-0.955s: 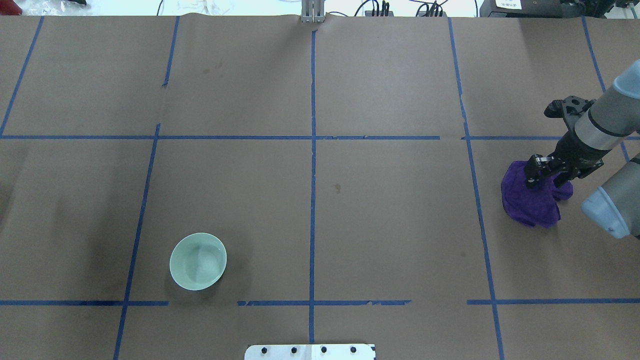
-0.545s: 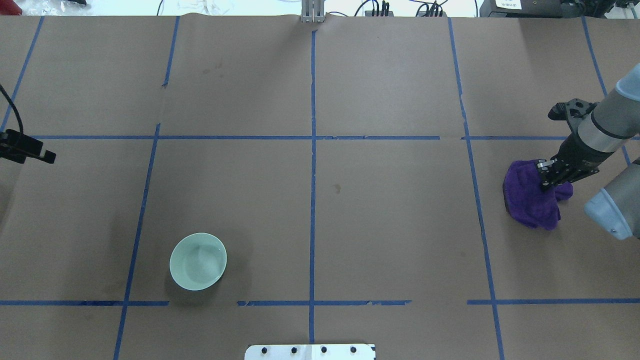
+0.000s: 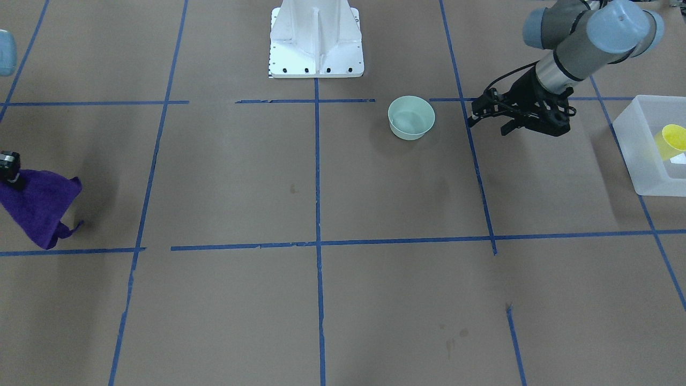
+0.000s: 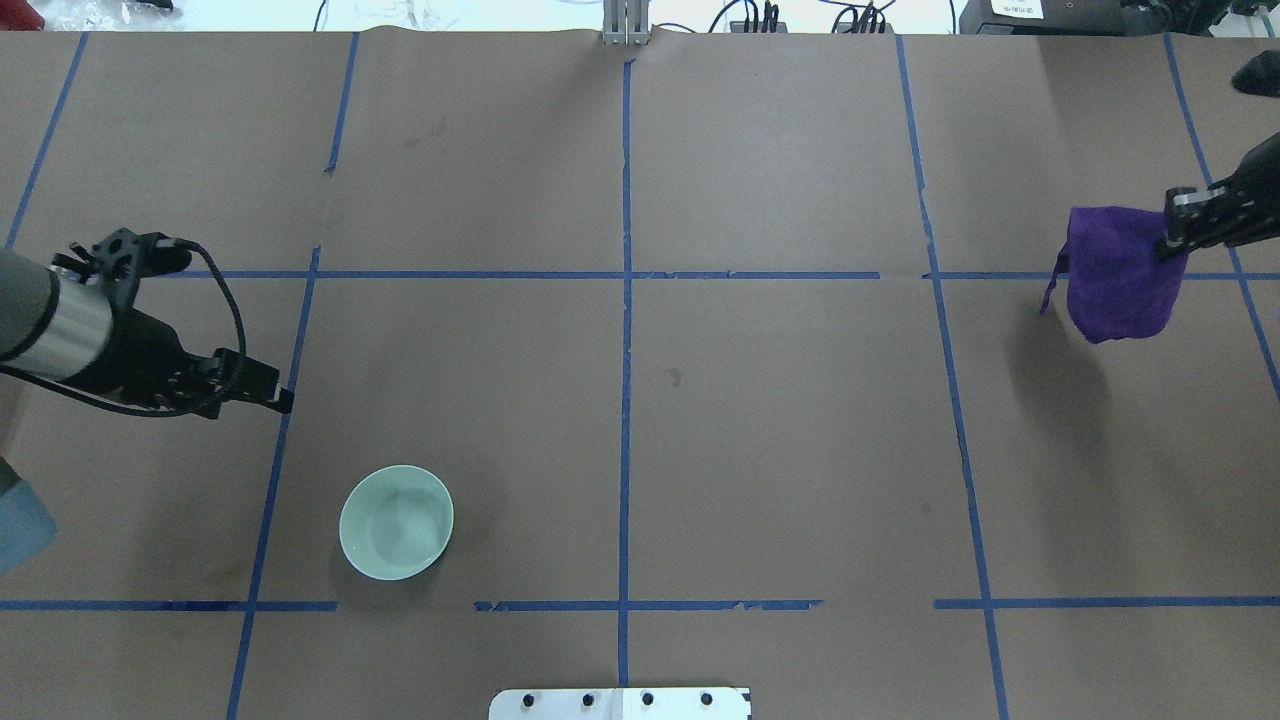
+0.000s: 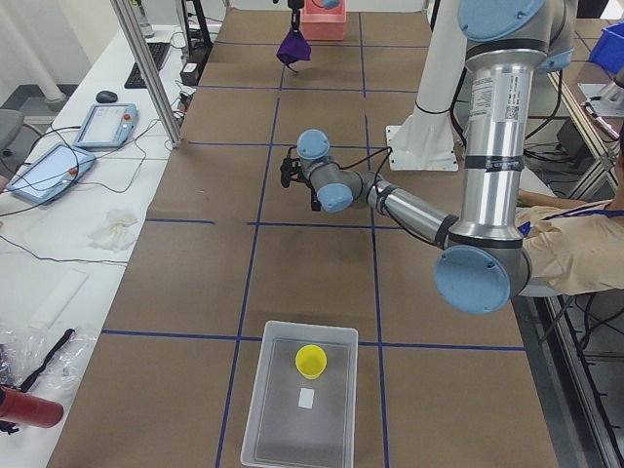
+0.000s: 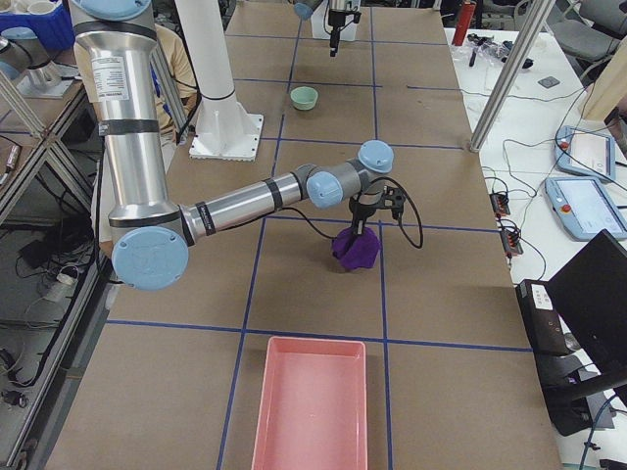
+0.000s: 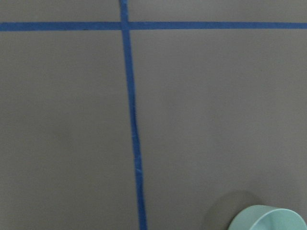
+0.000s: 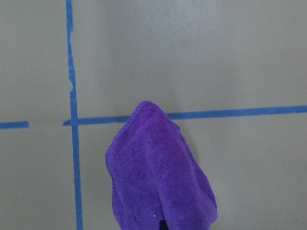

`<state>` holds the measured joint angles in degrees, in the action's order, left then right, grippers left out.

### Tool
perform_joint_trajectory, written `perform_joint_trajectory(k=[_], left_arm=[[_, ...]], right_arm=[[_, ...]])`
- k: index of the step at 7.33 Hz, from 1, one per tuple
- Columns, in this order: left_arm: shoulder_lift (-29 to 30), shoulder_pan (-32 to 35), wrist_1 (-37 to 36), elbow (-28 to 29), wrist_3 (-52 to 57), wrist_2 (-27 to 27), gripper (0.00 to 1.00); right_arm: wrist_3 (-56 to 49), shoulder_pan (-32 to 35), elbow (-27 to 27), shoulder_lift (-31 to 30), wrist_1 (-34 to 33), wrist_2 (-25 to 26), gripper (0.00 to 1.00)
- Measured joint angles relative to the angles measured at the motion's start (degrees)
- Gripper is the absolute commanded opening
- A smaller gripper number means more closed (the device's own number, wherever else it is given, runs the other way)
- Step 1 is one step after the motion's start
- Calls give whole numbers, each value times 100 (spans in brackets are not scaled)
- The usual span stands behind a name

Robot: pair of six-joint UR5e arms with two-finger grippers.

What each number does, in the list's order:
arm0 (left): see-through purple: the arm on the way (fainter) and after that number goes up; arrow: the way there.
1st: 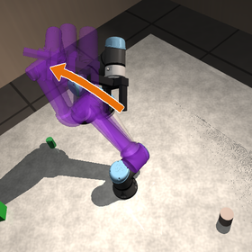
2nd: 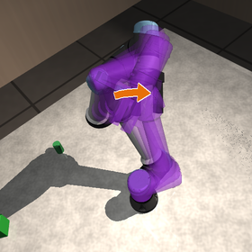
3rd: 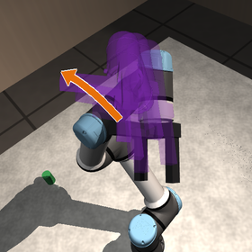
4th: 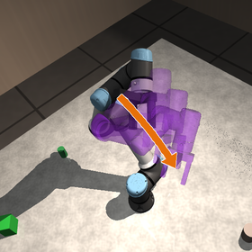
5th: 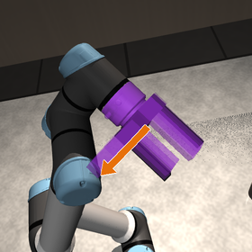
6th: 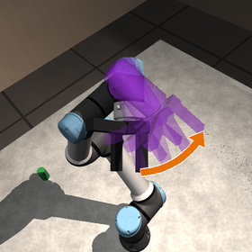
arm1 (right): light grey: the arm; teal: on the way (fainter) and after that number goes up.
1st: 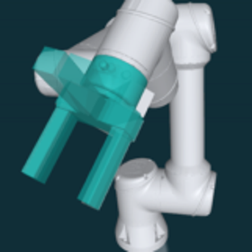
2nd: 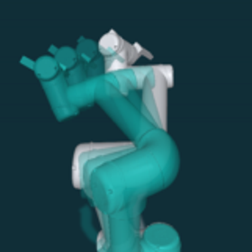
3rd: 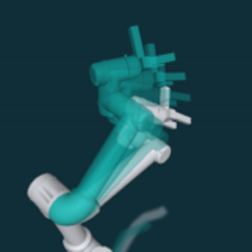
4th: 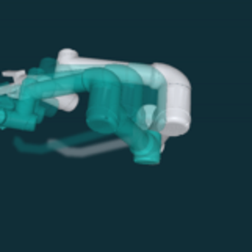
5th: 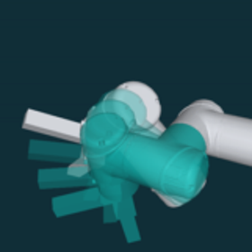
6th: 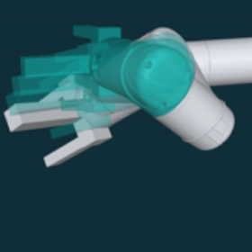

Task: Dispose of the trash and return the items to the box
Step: 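Lift the cloth with the right gripper while the left reaches the green bowl, then drop the cloth into the pink bin while the left gripper grasps the bowl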

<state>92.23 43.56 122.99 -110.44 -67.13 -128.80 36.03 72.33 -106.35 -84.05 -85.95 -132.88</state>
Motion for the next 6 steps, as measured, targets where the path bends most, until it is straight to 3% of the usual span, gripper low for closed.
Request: perform_joint_trajectory(k=[2, 6], left_arm=[[167, -845, -23, -49, -1130, 921, 99], [70, -1701, -96, -13, -1520, 1765, 98]], right_arm=[[-666, 933, -157, 2, -297, -104, 0], [-2316, 2066, -178, 218, -1408, -191, 0]])
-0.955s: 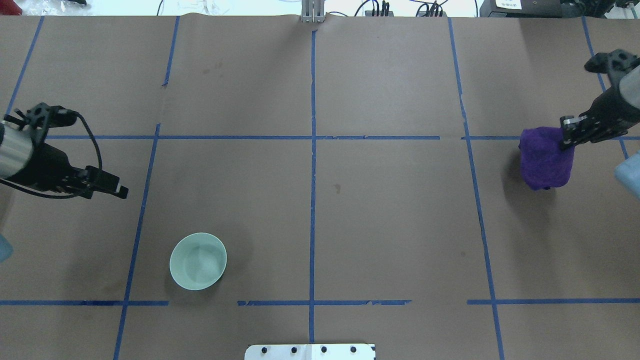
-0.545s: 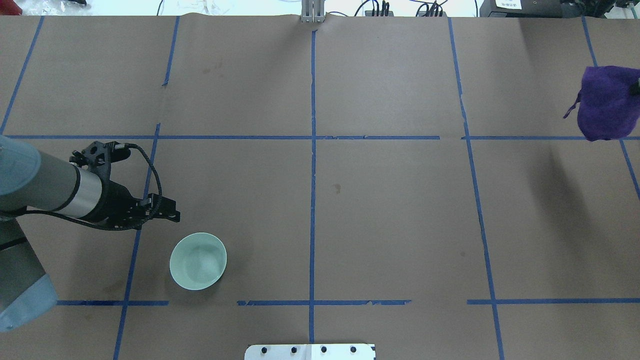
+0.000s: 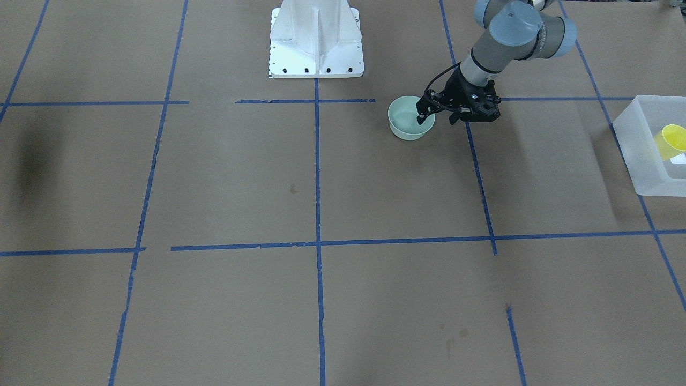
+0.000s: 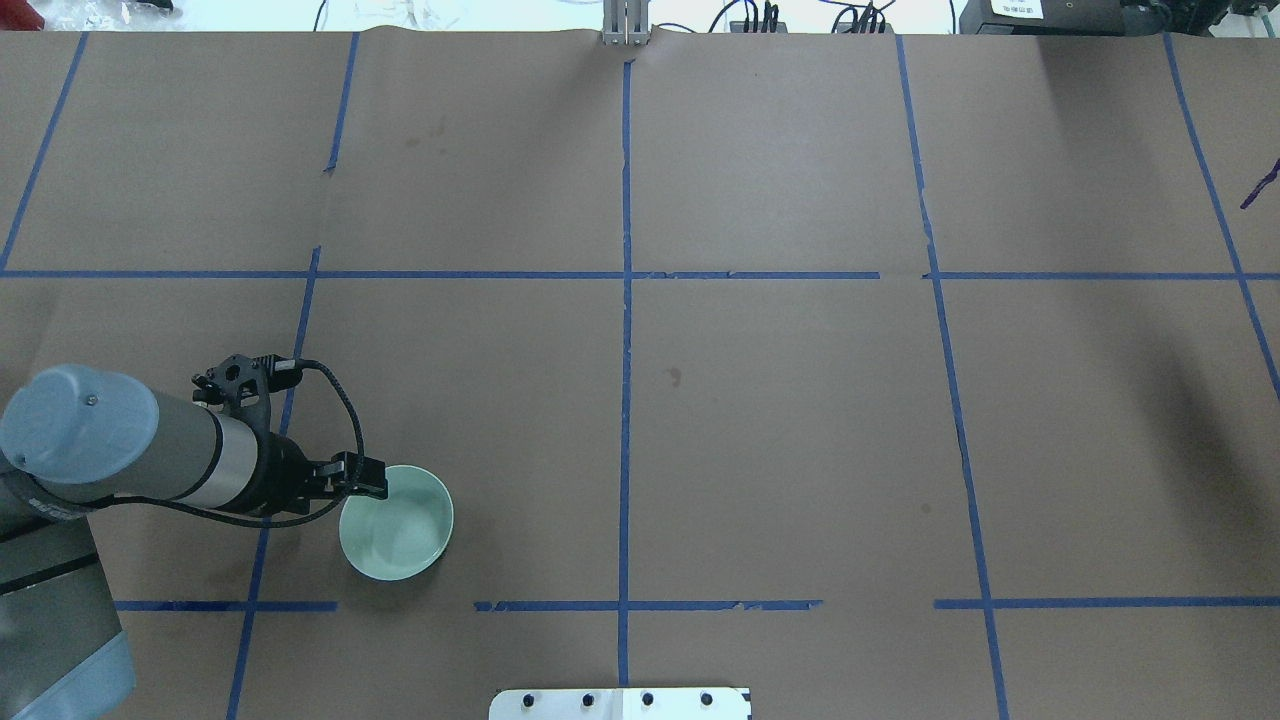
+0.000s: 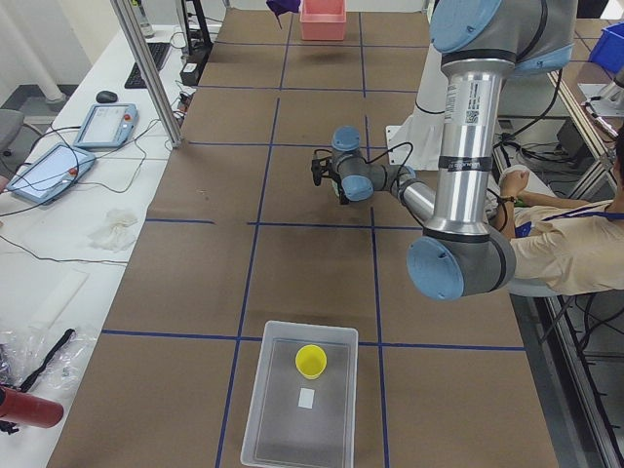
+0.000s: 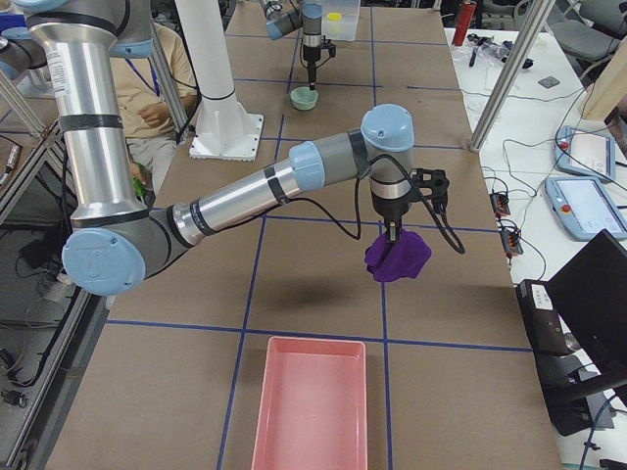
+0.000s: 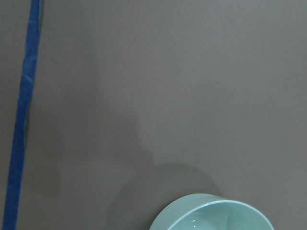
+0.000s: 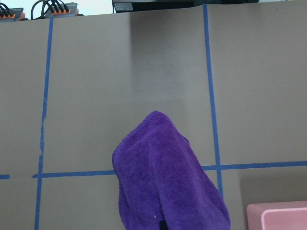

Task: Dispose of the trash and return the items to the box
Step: 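Drop the cloth into the pink bin while the left gripper grasps the bowl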

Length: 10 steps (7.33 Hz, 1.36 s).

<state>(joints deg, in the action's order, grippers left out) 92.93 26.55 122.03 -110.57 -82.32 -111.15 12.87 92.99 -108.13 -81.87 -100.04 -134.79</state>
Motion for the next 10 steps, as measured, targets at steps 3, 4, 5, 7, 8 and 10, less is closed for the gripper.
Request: perform_joint_trajectory(k=[3, 4, 5, 7, 8, 10], left_arm=[[9, -345, -250, -3, -28, 262, 69], [25, -378, -279, -4, -29, 275, 59], [47, -390, -291, 5, -29, 318, 53], [95, -395, -305, 20, -29, 452, 0], [108, -396, -333, 9, -29, 477, 0], [191, -395, -529, -31, -34, 490, 0]], right_arm=[[-1443, 771, 61, -344, -426, 66, 0], [-1976, 932, 130, -523, -491, 159, 0], [-2371, 1013, 230, -685, -498, 287, 0], [-2946, 1058, 504, -1003, -465, 573, 0], [-3169, 1063, 615, -1223, -442, 717, 0], [-3589, 1083, 867, -1488, -383, 1025, 0]])
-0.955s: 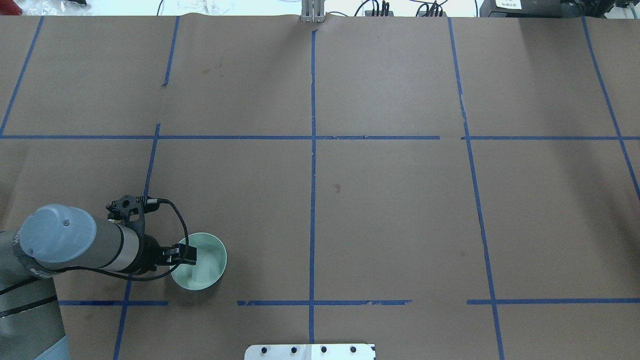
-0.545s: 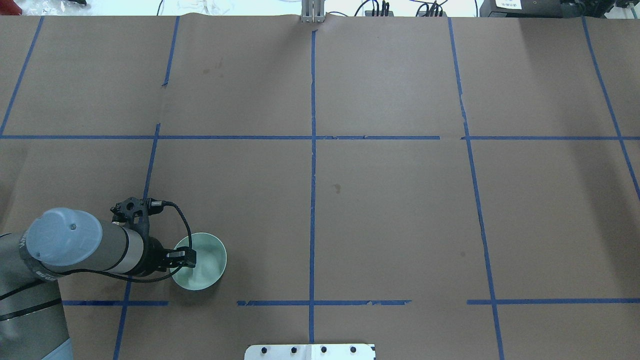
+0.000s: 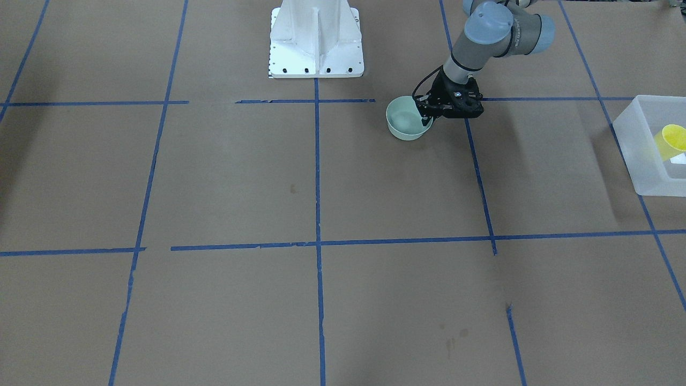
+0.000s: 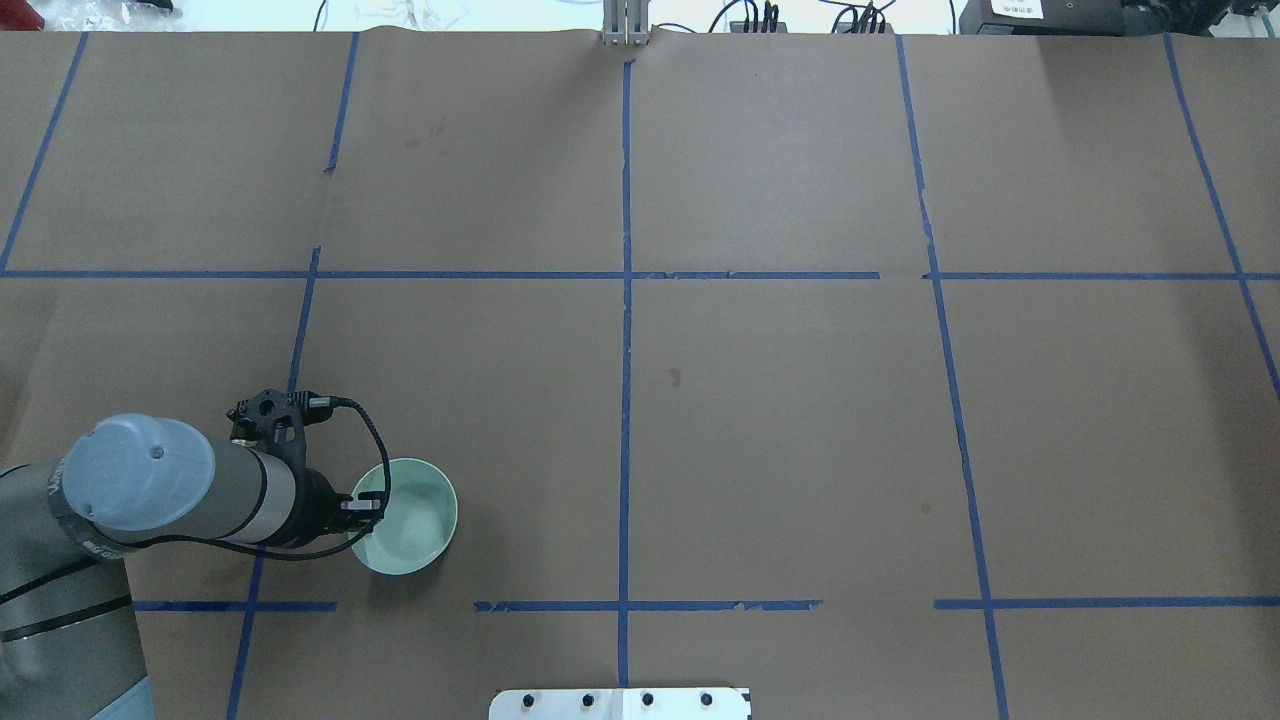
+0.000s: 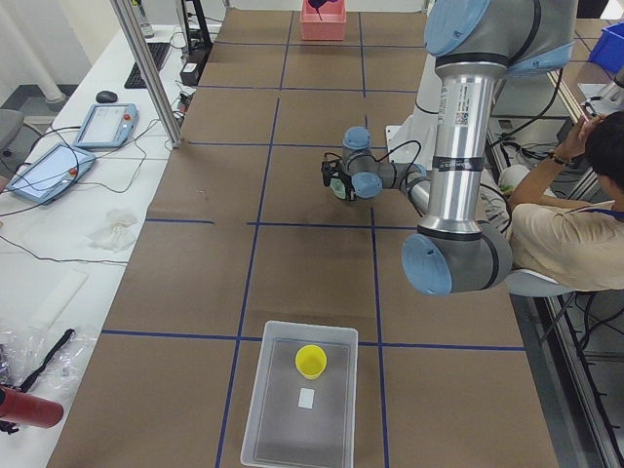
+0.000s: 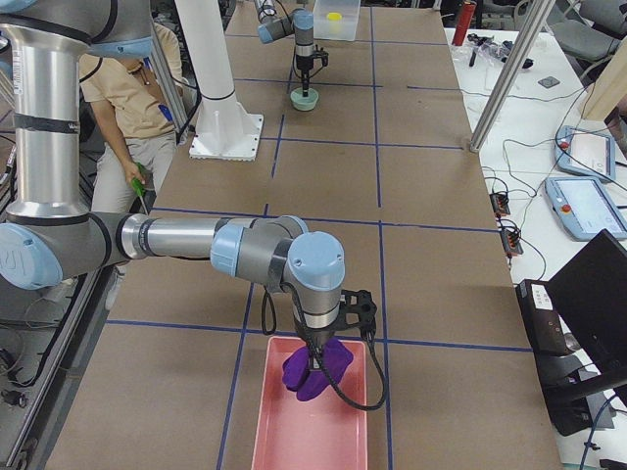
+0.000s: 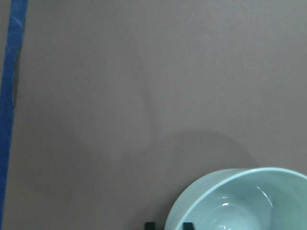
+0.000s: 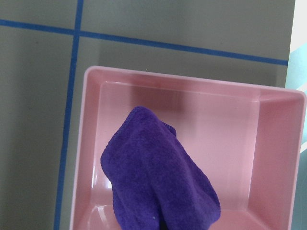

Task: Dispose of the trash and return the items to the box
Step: 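Drop the cloth into the pink bin while the left gripper grasps the bowl, then lift the green bowl and carry it into the clear bin with the left gripper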

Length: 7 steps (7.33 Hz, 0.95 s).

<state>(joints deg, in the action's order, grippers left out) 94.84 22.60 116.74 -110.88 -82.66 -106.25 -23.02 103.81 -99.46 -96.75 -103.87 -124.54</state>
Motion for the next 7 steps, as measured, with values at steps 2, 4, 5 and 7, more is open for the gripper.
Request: perform_joint_trajectory(k=[2, 4, 5, 7], left_arm=[[119, 23, -241, -41, -11, 9, 0], [155, 71, -327, -216, -12, 14, 0], [155, 137, -415, -398, 9, 9, 0], [157, 497, -805, -933, 294, 1, 0]], right_arm=[[-79, 4, 586, -76, 475, 108, 43], [3, 0, 1032, -65, 1001, 125, 100], [118, -8, 1112, -61, 1083, 117, 100], [292, -25, 1127, -40, 1133, 78, 100]])
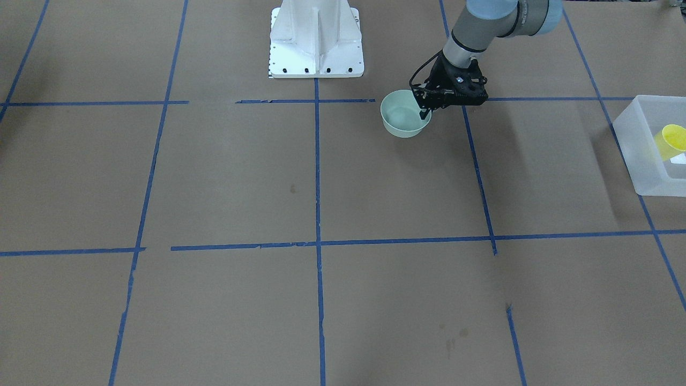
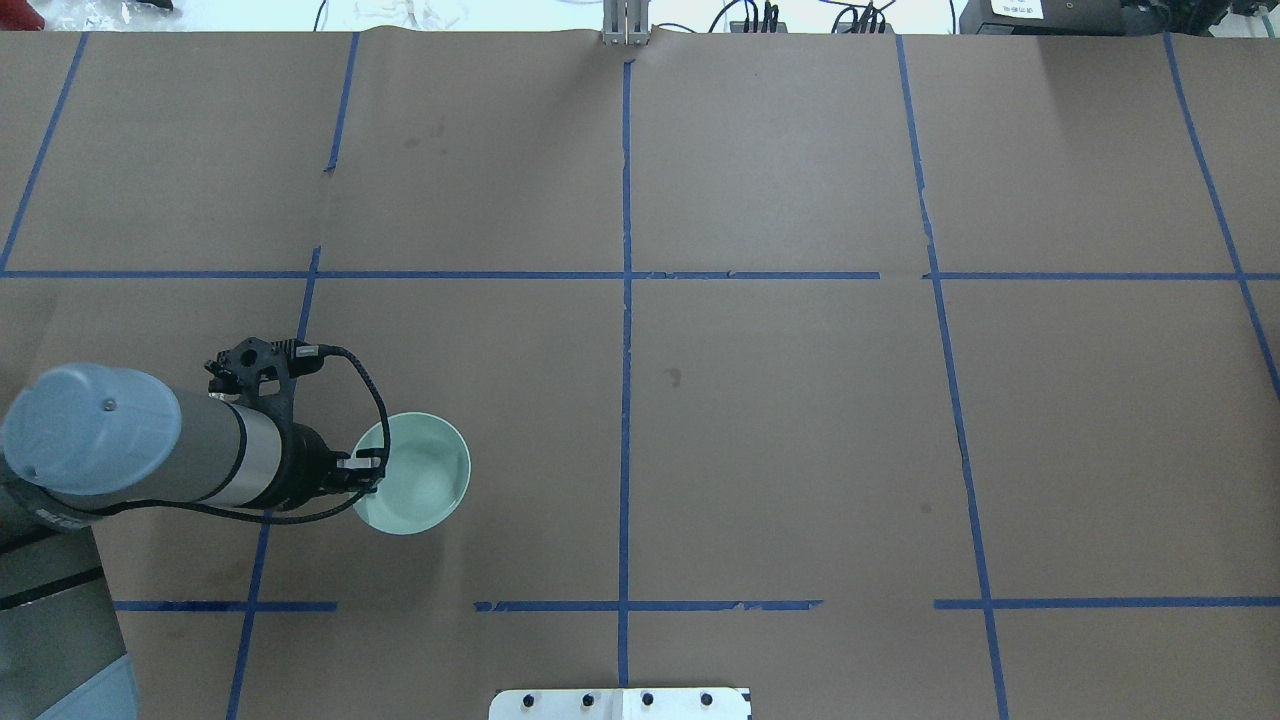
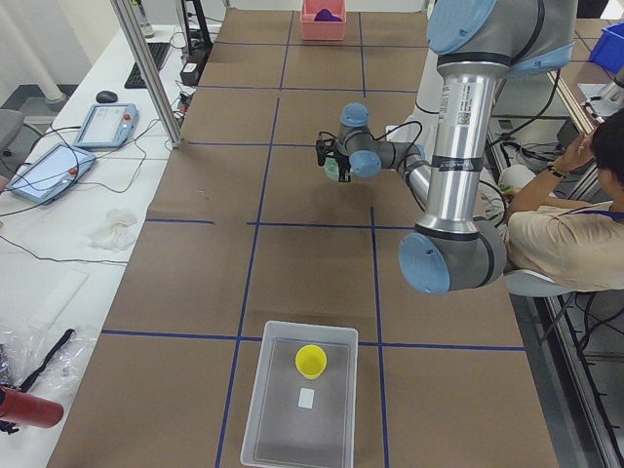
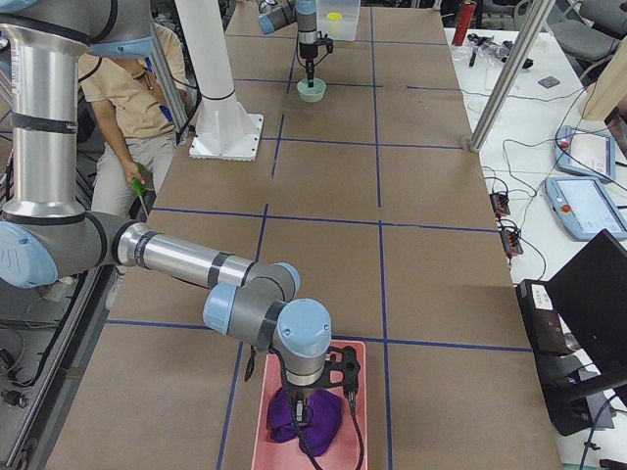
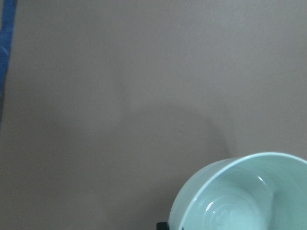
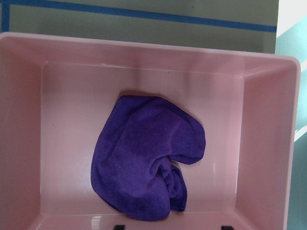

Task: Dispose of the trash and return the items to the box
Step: 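Lift the green bowl and carry it into the clear bin with the left gripper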

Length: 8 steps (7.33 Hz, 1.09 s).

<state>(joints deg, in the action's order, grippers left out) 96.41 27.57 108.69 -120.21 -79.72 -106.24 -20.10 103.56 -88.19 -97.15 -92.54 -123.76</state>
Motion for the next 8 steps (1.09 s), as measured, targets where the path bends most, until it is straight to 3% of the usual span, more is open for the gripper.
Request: perform_joint_trajectory(k=[3, 5, 7, 8], left_arm=[[-32, 1082, -737, -848, 1224, -107, 0], [-182, 2405, -1180, -985, 2945, -632, 0], [-545, 3843, -1304, -502, 5337, -1160, 0], [-585, 4629, -1306, 147, 6675, -1487, 0]], right_arm=[[95, -133, -605, 68, 8, -154, 100], [578, -478, -1176, 117, 8, -312, 100], [1375, -931, -1597, 285, 6, -441, 100], [1738, -1116, -1724, 419, -1, -560, 100]])
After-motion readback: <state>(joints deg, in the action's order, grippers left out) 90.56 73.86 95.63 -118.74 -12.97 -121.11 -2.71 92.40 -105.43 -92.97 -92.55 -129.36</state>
